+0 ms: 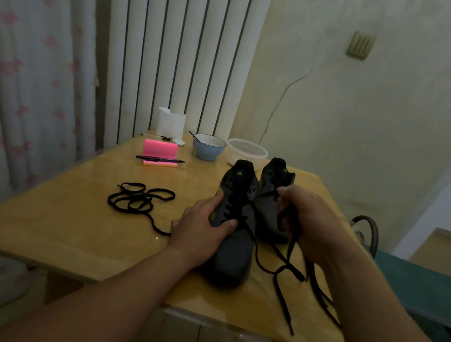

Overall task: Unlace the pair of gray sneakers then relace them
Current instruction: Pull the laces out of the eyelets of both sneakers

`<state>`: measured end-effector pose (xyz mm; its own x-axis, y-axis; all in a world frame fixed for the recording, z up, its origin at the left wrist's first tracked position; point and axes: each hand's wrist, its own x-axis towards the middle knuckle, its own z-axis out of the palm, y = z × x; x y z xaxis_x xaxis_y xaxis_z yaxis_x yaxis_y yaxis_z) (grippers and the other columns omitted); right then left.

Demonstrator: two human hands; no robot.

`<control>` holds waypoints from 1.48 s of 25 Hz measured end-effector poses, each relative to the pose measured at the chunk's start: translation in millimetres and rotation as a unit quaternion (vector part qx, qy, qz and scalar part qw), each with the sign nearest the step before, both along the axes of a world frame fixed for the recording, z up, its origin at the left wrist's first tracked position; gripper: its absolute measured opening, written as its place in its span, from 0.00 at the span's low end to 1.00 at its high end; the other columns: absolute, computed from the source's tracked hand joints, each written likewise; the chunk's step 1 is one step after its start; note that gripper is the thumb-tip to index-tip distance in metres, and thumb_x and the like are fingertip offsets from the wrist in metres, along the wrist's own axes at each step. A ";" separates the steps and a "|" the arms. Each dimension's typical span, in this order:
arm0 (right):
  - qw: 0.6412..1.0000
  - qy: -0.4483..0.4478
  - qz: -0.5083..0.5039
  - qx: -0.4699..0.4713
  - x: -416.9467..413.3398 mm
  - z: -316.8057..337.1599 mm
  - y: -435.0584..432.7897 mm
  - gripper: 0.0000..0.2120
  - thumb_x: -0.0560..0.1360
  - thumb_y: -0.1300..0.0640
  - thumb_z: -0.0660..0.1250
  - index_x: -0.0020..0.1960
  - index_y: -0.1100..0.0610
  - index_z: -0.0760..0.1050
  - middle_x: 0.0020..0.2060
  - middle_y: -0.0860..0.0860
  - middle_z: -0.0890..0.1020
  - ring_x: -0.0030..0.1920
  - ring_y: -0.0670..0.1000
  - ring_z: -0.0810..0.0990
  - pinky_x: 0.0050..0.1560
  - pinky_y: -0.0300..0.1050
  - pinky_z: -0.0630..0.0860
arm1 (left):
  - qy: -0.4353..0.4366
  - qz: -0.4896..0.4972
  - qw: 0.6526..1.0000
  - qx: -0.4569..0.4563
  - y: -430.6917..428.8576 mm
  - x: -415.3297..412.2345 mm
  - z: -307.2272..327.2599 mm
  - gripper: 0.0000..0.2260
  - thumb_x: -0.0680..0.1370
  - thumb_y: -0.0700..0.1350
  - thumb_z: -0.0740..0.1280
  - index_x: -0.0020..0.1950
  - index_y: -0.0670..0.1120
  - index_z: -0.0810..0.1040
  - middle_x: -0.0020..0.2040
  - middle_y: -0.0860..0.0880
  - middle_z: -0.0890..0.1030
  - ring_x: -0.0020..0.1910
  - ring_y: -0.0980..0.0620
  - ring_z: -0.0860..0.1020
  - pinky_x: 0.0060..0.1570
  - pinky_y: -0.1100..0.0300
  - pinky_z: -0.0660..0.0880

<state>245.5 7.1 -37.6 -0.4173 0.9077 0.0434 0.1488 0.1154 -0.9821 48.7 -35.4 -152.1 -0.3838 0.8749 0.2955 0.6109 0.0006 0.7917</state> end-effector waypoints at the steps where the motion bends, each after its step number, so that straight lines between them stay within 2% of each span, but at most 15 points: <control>1: 1.000 0.015 0.006 0.005 4.8 4.5 -4.3 0.11 0.82 0.54 0.65 0.43 0.57 0.77 0.35 0.53 0.78 0.35 0.51 0.76 0.38 0.47 0.72 | 0.000 0.003 1.000 0.004 0.2 1.2 0.5 0.34 0.79 0.64 0.68 0.83 0.63 0.60 0.77 0.56 0.70 0.75 0.49 0.69 0.71 0.42 0.63; 4: 0.995 -0.070 -0.006 0.072 -1.1 -1.1 -5.5 0.14 0.82 0.49 0.67 0.46 0.58 0.80 0.43 0.58 0.83 0.44 0.57 0.81 0.49 0.53 0.78 | 0.014 0.020 0.999 0.038 -3.2 2.4 -1.1 0.34 0.78 0.64 0.70 0.82 0.64 0.60 0.74 0.55 0.70 0.71 0.52 0.71 0.68 0.43 0.65; 8: 0.971 -0.206 -0.018 0.120 -19.9 -10.6 3.0 0.09 0.82 0.52 0.67 0.47 0.57 0.78 0.40 0.57 0.84 0.40 0.58 0.83 0.43 0.55 0.80 | 0.026 0.012 0.997 0.068 -8.3 2.6 -0.1 0.32 0.79 0.62 0.70 0.80 0.67 0.60 0.71 0.55 0.68 0.67 0.54 0.72 0.67 0.45 0.66; 9: 0.952 -0.283 -0.009 0.114 -19.3 -12.5 4.6 0.09 0.81 0.54 0.66 0.47 0.59 0.77 0.39 0.56 0.83 0.39 0.57 0.82 0.42 0.54 0.79 | 0.019 0.011 0.997 0.071 -9.3 3.8 -0.6 0.31 0.79 0.61 0.70 0.79 0.66 0.62 0.70 0.56 0.69 0.66 0.55 0.73 0.68 0.44 0.67; 11: 0.874 -0.462 -0.023 0.148 -15.4 -19.9 8.4 0.09 0.80 0.53 0.65 0.47 0.59 0.75 0.41 0.56 0.80 0.41 0.55 0.79 0.40 0.49 0.74 | -0.010 0.013 0.997 0.078 -8.3 3.9 -1.6 0.27 0.79 0.60 0.70 0.76 0.63 0.65 0.67 0.58 0.71 0.63 0.56 0.75 0.68 0.42 0.69; 12: 0.841 -0.502 -0.062 0.192 -14.8 -25.7 9.2 0.09 0.80 0.52 0.66 0.49 0.58 0.73 0.44 0.55 0.78 0.44 0.56 0.79 0.40 0.47 0.73 | -0.025 0.012 0.996 0.080 -6.6 3.0 -2.2 0.26 0.78 0.60 0.70 0.74 0.62 0.67 0.65 0.59 0.72 0.61 0.56 0.76 0.67 0.40 0.71; 13: 0.829 -0.492 -0.112 0.242 -17.0 -30.4 7.8 0.10 0.79 0.50 0.66 0.50 0.57 0.71 0.46 0.54 0.77 0.46 0.56 0.78 0.40 0.47 0.72 | -0.034 0.011 0.996 0.081 -4.4 2.2 -3.2 0.24 0.78 0.60 0.70 0.72 0.61 0.68 0.64 0.59 0.73 0.60 0.56 0.76 0.66 0.39 0.72; 15: 0.855 -0.395 -0.161 0.294 -29.6 -35.7 2.6 0.13 0.79 0.44 0.66 0.50 0.54 0.70 0.44 0.51 0.77 0.44 0.54 0.78 0.37 0.48 0.70 | -0.040 0.008 0.996 0.083 -2.0 1.5 -5.3 0.23 0.77 0.60 0.70 0.70 0.60 0.68 0.63 0.60 0.73 0.59 0.56 0.77 0.64 0.39 0.73; 18: 0.924 -0.318 -0.119 0.177 -49.2 -52.4 0.3 0.18 0.79 0.38 0.68 0.51 0.53 0.70 0.43 0.50 0.79 0.42 0.50 0.79 0.36 0.48 0.72 | -0.037 0.001 0.995 0.089 -2.8 1.5 -6.9 0.23 0.76 0.60 0.69 0.69 0.60 0.68 0.62 0.59 0.73 0.59 0.55 0.77 0.63 0.40 0.75; 22: 0.954 -0.202 -0.170 0.142 -50.1 -83.9 -6.4 0.18 0.80 0.40 0.67 0.52 0.55 0.68 0.42 0.51 0.79 0.39 0.50 0.78 0.34 0.46 0.70 | -0.020 -0.030 0.995 0.097 -0.9 -1.4 -5.4 0.24 0.77 0.56 0.70 0.71 0.63 0.66 0.64 0.58 0.71 0.62 0.54 0.75 0.64 0.41 0.75; 25: 0.966 -0.102 -0.183 0.153 -47.6 -101.5 -13.2 0.19 0.80 0.39 0.68 0.51 0.54 0.69 0.41 0.51 0.78 0.40 0.50 0.78 0.36 0.46 0.72 | 0.027 -0.057 0.994 0.089 4.3 -9.0 4.8 0.19 0.80 0.58 0.66 0.71 0.64 0.68 0.62 0.56 0.71 0.61 0.52 0.76 0.63 0.43 0.77; 28: 0.967 -0.081 -0.178 0.162 -44.8 -106.6 -13.9 0.19 0.79 0.38 0.70 0.52 0.53 0.70 0.41 0.51 0.78 0.41 0.50 0.78 0.39 0.50 0.75 | 0.097 -0.082 0.991 0.052 9.7 -20.2 30.7 0.16 0.84 0.53 0.65 0.71 0.62 0.70 0.60 0.54 0.72 0.55 0.55 0.76 0.60 0.45 0.78; 32: 0.972 -0.077 -0.155 0.156 -42.6 -104.4 -16.0 0.19 0.77 0.40 0.72 0.57 0.50 0.70 0.44 0.51 0.78 0.43 0.47 0.79 0.40 0.47 0.76 | 0.269 -0.138 0.947 -0.107 31.0 -34.0 74.7 0.28 0.81 0.57 0.59 0.81 0.65 0.57 0.74 0.49 0.72 0.67 0.47 0.76 0.63 0.42 0.77; 34: 0.973 -0.072 -0.151 0.160 -41.8 -104.6 -15.9 0.19 0.77 0.41 0.72 0.58 0.50 0.69 0.44 0.51 0.77 0.43 0.47 0.78 0.39 0.46 0.75 | 0.318 -0.133 0.926 -0.152 48.2 -36.8 97.8 0.31 0.81 0.60 0.57 0.84 0.61 0.54 0.77 0.47 0.71 0.69 0.43 0.76 0.64 0.42 0.77; 37: 0.974 -0.067 -0.150 0.154 -41.2 -105.2 -14.2 0.21 0.76 0.38 0.72 0.59 0.49 0.69 0.45 0.51 0.78 0.44 0.48 0.80 0.44 0.53 0.80 | 0.316 -0.140 0.919 -0.187 63.8 -37.6 126.5 0.24 0.84 0.60 0.63 0.77 0.52 0.69 0.71 0.46 0.76 0.65 0.45 0.76 0.64 0.48 0.75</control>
<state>204.2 -7.0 -142.8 -0.1555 0.9422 0.2968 0.3462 0.3334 -0.8769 11.1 28.4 -25.6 0.0165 0.9990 0.0404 0.9668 -0.0262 0.2542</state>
